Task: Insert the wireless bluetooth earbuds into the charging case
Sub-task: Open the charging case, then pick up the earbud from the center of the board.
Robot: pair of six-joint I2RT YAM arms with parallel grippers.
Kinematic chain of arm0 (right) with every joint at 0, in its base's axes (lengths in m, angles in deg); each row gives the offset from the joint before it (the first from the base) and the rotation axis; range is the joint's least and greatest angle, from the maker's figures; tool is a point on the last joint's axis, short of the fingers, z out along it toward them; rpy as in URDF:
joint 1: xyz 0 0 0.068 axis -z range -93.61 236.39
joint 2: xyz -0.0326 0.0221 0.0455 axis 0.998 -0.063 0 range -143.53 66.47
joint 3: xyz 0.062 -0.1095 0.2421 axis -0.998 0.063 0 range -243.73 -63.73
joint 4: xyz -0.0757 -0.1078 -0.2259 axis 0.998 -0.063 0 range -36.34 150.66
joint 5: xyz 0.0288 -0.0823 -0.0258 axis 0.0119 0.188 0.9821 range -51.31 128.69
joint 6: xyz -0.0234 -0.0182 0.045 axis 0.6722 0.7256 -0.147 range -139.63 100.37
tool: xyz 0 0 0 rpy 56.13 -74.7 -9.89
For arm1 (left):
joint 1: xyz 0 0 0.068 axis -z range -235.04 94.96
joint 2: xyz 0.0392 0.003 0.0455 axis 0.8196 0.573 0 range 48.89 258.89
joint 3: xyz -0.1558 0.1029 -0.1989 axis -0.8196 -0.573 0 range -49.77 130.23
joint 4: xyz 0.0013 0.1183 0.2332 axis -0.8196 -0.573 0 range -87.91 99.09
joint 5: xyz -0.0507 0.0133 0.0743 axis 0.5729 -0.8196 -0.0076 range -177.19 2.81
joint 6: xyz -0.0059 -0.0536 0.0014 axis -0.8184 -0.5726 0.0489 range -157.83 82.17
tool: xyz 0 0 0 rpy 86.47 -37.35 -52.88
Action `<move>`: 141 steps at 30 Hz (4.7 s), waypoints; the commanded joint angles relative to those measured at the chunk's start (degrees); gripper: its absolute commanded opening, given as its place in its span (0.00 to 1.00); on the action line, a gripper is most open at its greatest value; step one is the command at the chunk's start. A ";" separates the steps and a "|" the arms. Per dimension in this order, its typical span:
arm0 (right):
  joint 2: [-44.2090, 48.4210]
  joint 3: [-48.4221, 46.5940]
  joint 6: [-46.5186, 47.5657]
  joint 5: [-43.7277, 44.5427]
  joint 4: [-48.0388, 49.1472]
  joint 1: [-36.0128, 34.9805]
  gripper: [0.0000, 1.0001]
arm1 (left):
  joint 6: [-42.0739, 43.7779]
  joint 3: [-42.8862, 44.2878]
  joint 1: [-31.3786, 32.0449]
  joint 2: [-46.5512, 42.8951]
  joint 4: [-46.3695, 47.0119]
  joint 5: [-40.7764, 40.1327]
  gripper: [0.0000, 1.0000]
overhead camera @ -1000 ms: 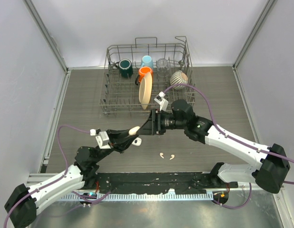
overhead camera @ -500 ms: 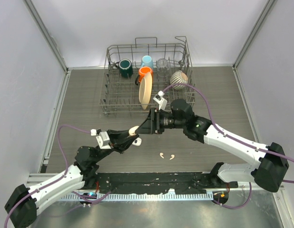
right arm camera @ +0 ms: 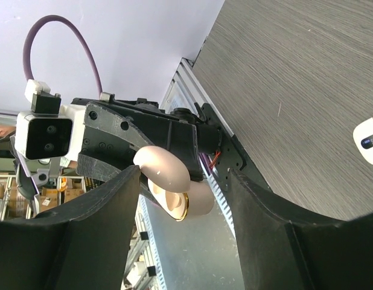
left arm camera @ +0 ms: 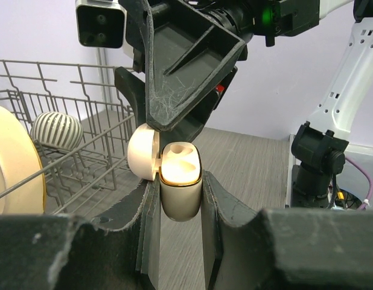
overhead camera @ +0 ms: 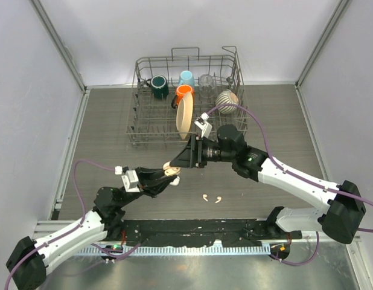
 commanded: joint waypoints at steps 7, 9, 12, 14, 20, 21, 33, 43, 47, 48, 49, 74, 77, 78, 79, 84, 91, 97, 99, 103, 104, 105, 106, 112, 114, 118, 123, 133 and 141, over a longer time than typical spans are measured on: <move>3.24 -2.80 0.51 -1.01 5.32 0.41 0.69 | 1.58 0.11 0.24 -3.12 -1.16 -2.90 0.00; 3.68 -2.62 0.16 -1.80 5.05 0.41 0.69 | 1.84 -0.06 0.24 -3.83 -1.51 -3.60 0.00; 3.95 -1.66 -0.54 -2.59 4.00 0.50 0.69 | 1.93 -0.33 0.32 -4.79 -1.87 -4.74 0.00; 4.65 -0.69 -1.16 -2.86 3.82 0.50 0.69 | 1.93 -0.59 0.24 -5.41 -1.78 -5.62 0.00; 5.35 4.14 -4.76 -3.83 6.45 0.50 0.69 | 1.93 -1.12 0.32 -6.82 -1.69 -6.59 0.00; 5.09 4.76 -5.37 -4.00 7.07 0.41 0.69 | 1.93 -1.12 0.32 -6.82 -1.69 -6.59 0.00; 1.49 6.26 -11.97 -6.64 15.86 0.41 0.69 | 1.58 -0.59 0.24 -4.71 -0.29 -5.28 0.00; -0.80 8.19 -15.31 -7.43 17.71 0.32 0.60 | 1.22 -0.24 0.24 -1.19 2.44 -4.40 0.00; -1.59 8.10 -15.93 -7.78 18.32 0.24 0.54 | 1.05 -0.24 0.32 -1.10 2.79 -4.13 0.00; -1.76 8.10 -16.01 -7.96 18.67 0.24 0.54 | 0.96 -0.15 0.32 -1.10 2.79 -3.96 0.00; -2.03 8.10 -16.19 -8.13 18.94 0.24 0.54 | 0.87 -0.15 0.32 -1.19 2.79 -4.04 0.00; -3.00 10.47 -20.85 -8.05 27.02 0.24 0.01 | -0.44 -0.41 0.32 -1.01 3.49 -5.53 0.26; -3.17 10.65 -21.37 -8.22 27.81 0.24 0.01 | -0.62 -0.77 0.32 -1.72 3.58 -6.33 0.32; -3.17 10.74 -21.38 -8.22 27.90 0.15 0.01 | -0.62 -0.94 0.24 -1.98 3.49 -6.59 0.34; -3.26 10.74 -21.55 -8.22 27.99 0.24 0.01 | -0.62 -0.94 0.32 -2.16 3.41 -6.77 0.35; -3.17 10.74 -21.55 -8.22 27.99 0.24 0.01 | -0.71 -1.03 0.32 -2.60 3.32 -6.94 0.39; -3.26 10.65 -21.73 -8.22 28.08 0.15 0.01 | -0.97 -0.86 0.32 -1.98 3.67 -7.03 0.42; -3.26 10.56 -21.73 -8.40 28.17 0.24 0.01 | -1.06 -0.77 0.32 -1.37 4.20 -7.03 0.43; -3.35 10.65 -21.81 -8.48 28.25 0.24 0.01 | -1.15 -0.77 0.32 -1.19 4.20 -6.94 0.41; -3.44 10.74 -21.90 -8.57 28.34 0.24 0.01 | -1.06 -0.68 0.24 -0.40 4.55 -6.68 0.36; -3.44 10.74 -21.99 -8.66 28.52 0.24 0.01 | -1.15 -0.68 0.32 -0.23 4.64 -6.42 0.35; -3.44 10.74 -21.99 -8.66 28.69 0.24 0.01 | -1.15 -0.59 0.32 -0.05 4.81 -6.33 0.35; -3.44 10.83 -21.99 -8.57 28.69 0.15 0.01 | -1.15 -0.59 0.32 0.21 4.90 -6.33 0.35; -3.44 10.91 -22.08 -8.66 28.70 0.15 0.01 | -1.15 -0.59 0.32 0.48 5.16 -5.98 0.25; -3.44 10.92 -21.82 -8.66 28.70 0.15 0.01 | -0.97 -0.59 0.32 0.48 5.25 -5.89 0.18; -3.09 10.83 -20.76 -8.05 27.29 0.15 0.09 | -0.45 -0.50 0.32 0.48 4.90 -5.01 0.00; -1.51 10.13 -18.31 -6.64 24.05 0.15 0.51 | -0.09 -0.68 0.32 0.39 4.90 -5.01 0.00; 10.96 4.06 0.15 12.24 -5.02 0.15 0.65 | 0.78 -2.09 0.24 -5.04 2.62 -7.91 0.00; 19.94 7.65 -4.41 44.66 -25.09 0.15 0.74 | 1.40 -3.93 0.32 -12.61 -3.00 -9.67 0.00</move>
